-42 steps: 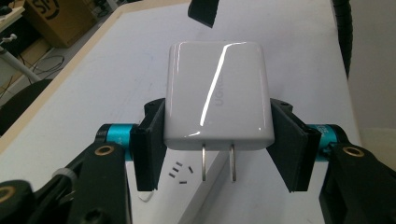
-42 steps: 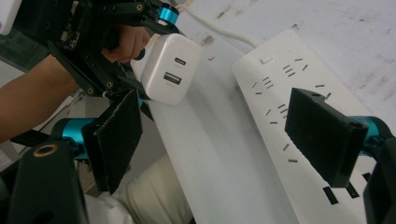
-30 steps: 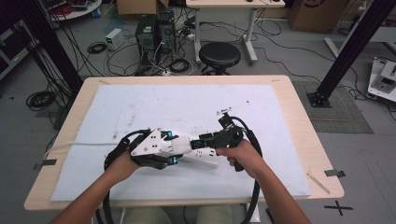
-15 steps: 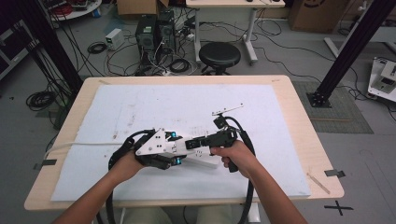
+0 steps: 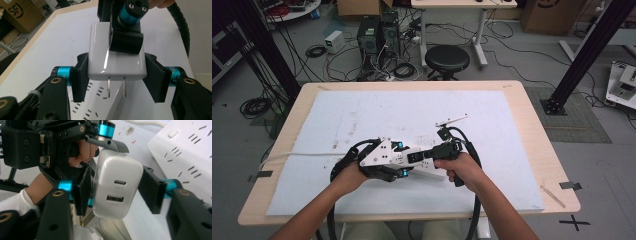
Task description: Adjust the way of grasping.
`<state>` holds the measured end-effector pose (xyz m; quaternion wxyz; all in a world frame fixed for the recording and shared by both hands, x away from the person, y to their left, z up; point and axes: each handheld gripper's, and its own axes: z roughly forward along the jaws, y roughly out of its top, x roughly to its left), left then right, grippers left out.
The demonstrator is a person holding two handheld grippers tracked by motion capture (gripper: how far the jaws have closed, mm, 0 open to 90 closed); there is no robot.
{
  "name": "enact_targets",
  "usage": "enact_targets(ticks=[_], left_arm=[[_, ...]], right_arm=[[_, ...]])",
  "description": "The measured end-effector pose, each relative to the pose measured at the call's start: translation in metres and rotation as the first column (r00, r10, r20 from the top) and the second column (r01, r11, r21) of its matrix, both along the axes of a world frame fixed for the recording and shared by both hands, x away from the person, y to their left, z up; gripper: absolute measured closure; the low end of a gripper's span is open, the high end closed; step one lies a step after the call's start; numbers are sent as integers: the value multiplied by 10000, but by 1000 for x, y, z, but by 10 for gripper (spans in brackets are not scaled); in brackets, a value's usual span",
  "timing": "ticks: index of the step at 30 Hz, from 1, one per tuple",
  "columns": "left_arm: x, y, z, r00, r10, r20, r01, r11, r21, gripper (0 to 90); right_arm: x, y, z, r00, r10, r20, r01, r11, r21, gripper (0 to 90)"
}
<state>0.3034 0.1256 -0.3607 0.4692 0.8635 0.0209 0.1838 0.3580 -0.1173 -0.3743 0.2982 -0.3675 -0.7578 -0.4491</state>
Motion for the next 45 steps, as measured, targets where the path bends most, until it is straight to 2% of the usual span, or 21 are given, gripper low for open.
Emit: enact_targets(ticks=[3,6,8,9,10,12,16,20,21,23,24,25,29,33,34,35,36,40,45], left_arm=[[0,-1,-2,10000,-78,16,77,9999,147,425],[0,-1,-4,9997,-217,-100,219,9996,173,424],[1,-2,-5,9994,-163,-308,167,9998,134,418],[1,-2,-5,9994,-163,-308,167,9998,134,403],[2,-1,-6,9971,-19,-763,12,10000,-97,354],[4,2,-7,9932,102,-1161,-132,9996,-245,299],[6,12,-11,9878,436,-1492,-497,9981,-372,255],[6,20,-13,9833,613,-1711,-708,9962,-502,254],[6,26,-14,9790,639,-1937,-796,9940,-745,253],[5,32,-14,9739,774,-2135,-1029,9885,-1109,248],[5,36,-15,9719,844,-2197,-1127,9864,-1198,244],[5,40,-16,9695,963,-2253,-1276,9834,-1289,240],[4,54,-18,9596,1570,-2334,-1920,9720,-1356,229],[2,65,-17,9512,2127,-2235,-2453,9607,-1298,224],[2,65,-17,9512,2127,-2235,-2453,9607,-1298,224],[1,69,-16,9449,2349,-2280,-2683,9547,-1284,224],[0,71,-15,9421,2436,-2306,-2777,9520,-1286,224],[-4,76,-15,9359,2539,-2442,-2929,9459,-1393,224],[-5,81,-16,9308,2679,-2486,-3098,9392,-1480,224]], right_arm=[[-1,1,-2,9997,158,-185,-157,9999,54,571],[-1,1,-2,9990,239,-383,-245,9996,-143,589],[-2,1,-3,9988,283,-392,-289,9995,-158,602],[-2,1,-3,9993,284,-248,-290,9993,-232,614],[-2,1,-3,9996,268,-112,-272,9989,-383,622],[-2,-2,-4,9998,214,-26,-215,9985,-501,629],[-3,-11,-6,9999,-62,129,66,9996,-285,631],[-4,-20,-6,9990,-303,328,306,9995,-101,631],[-5,-22,-7,9989,-338,335,340,9994,-52,631],[-5,-27,-9,9980,-582,259,581,9983,57,631],[-5,-29,-10,9975,-615,342,612,9981,125,631],[-6,-31,-10,9970,-751,208,749,9972,89,631],[-8,-41,-12,9929,-1101,444,1096,9939,142,631],[-10,-51,-8,9842,-1417,1059,1430,9897,-45,632],[-10,-51,-8,9842,-1417,1059,1430,9897,-45,632],[-13,-55,-5,9759,-1498,1584,1552,9876,-226,631],[-14,-57,-3,9701,-1558,1862,1644,9859,-314,632],[-19,-65,-1,9557,-1617,2459,1818,9814,-613,632],[-25,-71,2,9310,-1488,3332,1948,9748,-1090,632]])
